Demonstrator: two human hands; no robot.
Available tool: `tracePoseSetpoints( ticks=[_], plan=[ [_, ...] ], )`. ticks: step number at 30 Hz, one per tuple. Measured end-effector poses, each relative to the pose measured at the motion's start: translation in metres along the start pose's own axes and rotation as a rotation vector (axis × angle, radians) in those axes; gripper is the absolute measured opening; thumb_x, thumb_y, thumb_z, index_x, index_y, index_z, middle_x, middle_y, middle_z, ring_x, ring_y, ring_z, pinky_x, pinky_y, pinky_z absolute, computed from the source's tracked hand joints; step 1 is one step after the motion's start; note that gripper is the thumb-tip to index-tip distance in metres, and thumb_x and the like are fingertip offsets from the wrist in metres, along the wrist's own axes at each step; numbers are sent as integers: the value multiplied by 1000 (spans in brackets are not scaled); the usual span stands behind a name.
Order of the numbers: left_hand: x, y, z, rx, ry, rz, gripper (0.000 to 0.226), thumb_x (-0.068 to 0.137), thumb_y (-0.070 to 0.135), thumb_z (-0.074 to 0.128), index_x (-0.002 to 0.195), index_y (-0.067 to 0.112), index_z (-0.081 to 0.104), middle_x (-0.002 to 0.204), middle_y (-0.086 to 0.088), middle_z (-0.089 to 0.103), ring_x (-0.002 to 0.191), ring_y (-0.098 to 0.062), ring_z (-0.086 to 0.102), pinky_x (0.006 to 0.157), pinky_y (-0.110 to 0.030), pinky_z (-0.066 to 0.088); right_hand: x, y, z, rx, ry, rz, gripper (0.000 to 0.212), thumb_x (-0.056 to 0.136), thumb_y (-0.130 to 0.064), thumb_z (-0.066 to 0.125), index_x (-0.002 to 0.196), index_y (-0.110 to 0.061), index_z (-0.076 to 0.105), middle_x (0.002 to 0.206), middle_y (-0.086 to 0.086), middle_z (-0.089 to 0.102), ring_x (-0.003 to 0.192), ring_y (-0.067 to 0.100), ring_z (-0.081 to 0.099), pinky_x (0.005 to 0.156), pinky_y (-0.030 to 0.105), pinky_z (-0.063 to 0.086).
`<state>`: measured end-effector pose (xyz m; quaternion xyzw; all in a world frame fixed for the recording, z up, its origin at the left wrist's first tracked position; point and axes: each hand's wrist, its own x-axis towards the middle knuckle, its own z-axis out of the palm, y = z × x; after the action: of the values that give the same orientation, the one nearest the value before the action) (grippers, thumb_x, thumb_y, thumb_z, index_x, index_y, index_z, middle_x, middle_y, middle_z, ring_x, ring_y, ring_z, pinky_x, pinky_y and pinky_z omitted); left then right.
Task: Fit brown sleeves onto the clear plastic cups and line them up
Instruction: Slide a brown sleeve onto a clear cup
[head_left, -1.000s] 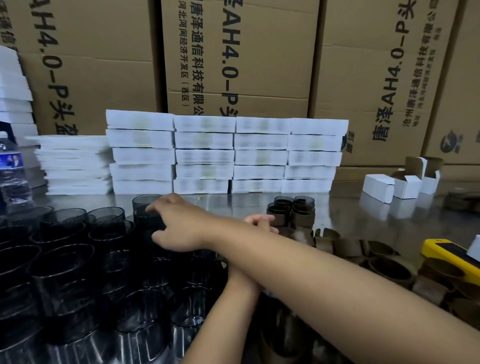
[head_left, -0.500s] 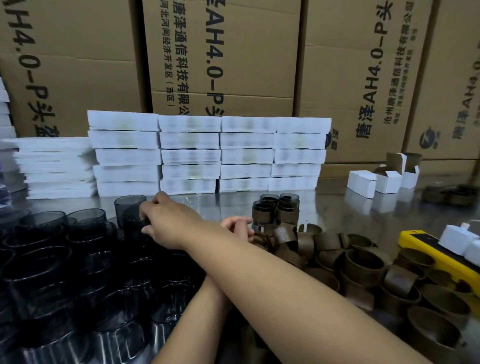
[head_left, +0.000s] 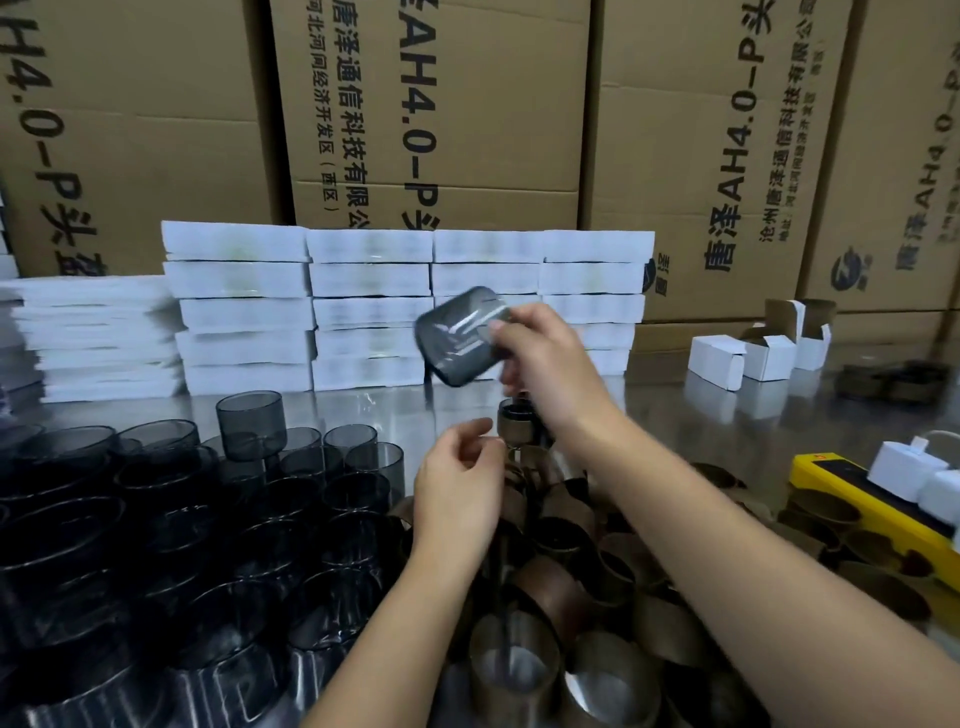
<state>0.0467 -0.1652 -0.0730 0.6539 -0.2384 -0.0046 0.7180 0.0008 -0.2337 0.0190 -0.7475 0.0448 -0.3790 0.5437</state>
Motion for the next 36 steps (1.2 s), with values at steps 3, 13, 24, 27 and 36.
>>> tracePoseSetpoints(
  ticks=[3, 13, 24, 27, 36],
  plan=[
    [-1, 0, 1, -113, -50, -23, 61, 81, 18, 74, 136, 16, 49, 104, 14, 65, 99, 1, 63, 77, -10, 48, -12, 12, -30, 262, 108, 120, 22, 93, -12, 47, 71, -15, 48, 56, -3, 50, 42, 9, 40, 45, 24, 32],
    [-5, 16, 1, -505, -144, -168, 37, 84, 47, 58, 105, 18, 69, 91, -5, 75, 77, -18, 71, 58, -25, 56, -33, 39, -49, 541, -194, 325, 13, 72, -23, 58, 78, -12, 54, 62, 1, 55, 46, 10, 45, 44, 20, 35],
    [-7, 16, -3, -710, -95, -116, 33, 61, 40, 72, 86, 17, 72, 86, -4, 74, 77, -20, 72, 64, -25, 57, -27, 50, -73, -114, 44, 165, 5, 90, -17, 62, 89, -22, 65, 83, -7, 66, 53, 0, 55, 51, 13, 40],
    [-7, 16, -3, -703, -65, -116, 45, 58, 40, 73, 94, 15, 67, 88, -3, 70, 76, -19, 72, 65, -25, 57, -22, 63, -83, -486, -11, 100, 18, 90, -15, 60, 100, -29, 63, 92, -13, 64, 62, -8, 52, 59, 9, 36],
    [-6, 13, -3, -669, -60, -124, 44, 61, 39, 72, 93, 12, 63, 81, -4, 63, 69, -14, 67, 64, -26, 57, -24, 87, -72, -863, -424, 111, 68, 86, 1, 40, 140, -39, 37, 135, 2, 46, 128, 18, 35, 96, 26, 34]
  ],
)
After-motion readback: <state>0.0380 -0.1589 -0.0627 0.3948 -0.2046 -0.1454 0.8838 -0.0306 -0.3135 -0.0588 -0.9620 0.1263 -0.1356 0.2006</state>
